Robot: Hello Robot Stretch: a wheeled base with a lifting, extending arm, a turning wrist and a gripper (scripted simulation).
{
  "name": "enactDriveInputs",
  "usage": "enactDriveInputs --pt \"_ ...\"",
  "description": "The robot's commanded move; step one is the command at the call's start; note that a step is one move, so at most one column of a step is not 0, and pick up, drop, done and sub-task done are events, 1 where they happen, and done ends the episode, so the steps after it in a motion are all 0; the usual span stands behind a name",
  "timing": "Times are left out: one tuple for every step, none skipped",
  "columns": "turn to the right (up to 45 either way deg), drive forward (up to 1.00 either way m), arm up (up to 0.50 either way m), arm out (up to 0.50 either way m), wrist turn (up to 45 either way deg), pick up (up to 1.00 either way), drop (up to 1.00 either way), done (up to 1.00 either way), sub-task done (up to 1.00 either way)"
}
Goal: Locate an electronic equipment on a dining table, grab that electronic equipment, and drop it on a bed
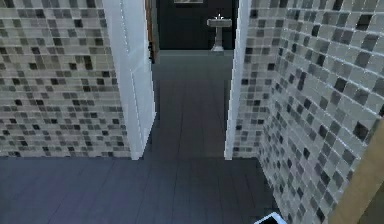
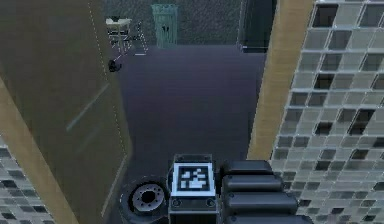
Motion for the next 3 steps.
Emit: enactDriveInputs --pt "0.0 0.55 0.00 0.00 0.0 0.00 0.00 0.00 0.00" --pt "-3.0 0.00 0.00 0.00 0.0 0.00 0.00 0.00 0.00" --pt "0.0 1.00 0.00 0.00 0.0 0.00 0.00 0.00 0.00"
